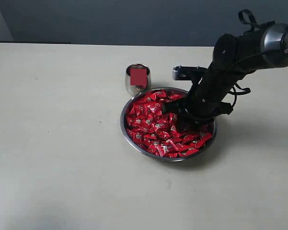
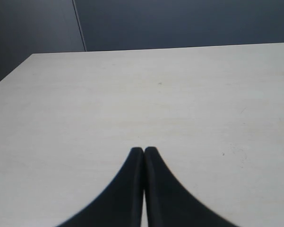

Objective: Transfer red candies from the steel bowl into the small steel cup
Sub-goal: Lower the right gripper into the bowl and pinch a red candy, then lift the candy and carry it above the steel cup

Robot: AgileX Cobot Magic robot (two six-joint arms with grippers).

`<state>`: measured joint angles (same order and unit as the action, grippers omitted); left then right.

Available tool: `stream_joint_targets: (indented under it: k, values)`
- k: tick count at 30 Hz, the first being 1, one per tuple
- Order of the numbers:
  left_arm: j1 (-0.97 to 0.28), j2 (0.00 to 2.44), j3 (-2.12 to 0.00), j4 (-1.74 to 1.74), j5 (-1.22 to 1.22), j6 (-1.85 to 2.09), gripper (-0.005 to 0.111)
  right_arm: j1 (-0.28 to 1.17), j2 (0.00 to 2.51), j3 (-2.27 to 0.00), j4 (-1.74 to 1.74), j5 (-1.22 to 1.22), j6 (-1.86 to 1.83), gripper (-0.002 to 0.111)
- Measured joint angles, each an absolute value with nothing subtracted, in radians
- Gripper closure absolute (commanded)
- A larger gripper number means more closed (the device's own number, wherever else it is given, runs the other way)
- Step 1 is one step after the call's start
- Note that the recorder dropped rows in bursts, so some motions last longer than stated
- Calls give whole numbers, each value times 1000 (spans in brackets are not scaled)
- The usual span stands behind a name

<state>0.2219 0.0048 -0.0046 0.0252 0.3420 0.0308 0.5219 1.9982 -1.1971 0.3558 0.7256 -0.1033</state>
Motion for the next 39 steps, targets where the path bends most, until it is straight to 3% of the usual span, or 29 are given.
stream_joint_targets:
  k: [3, 5, 8, 26, 39]
  values:
    - [222, 5, -5, 25, 342, 31, 106, 522, 1998, -1197, 382, 712, -120, 73]
    - [222, 5, -5, 25, 342, 31, 106, 522, 1998, -1197, 383, 710, -122, 79]
    - [222, 5, -5, 25, 342, 31, 106, 522, 1998, -1197, 377, 707, -125, 109]
    - [222, 5, -5, 25, 342, 31, 106, 522, 1851, -1197, 345, 628, -131, 109]
    - [222, 5, -5, 25, 342, 31, 106, 522, 1786, -1227, 331, 347, -194, 109]
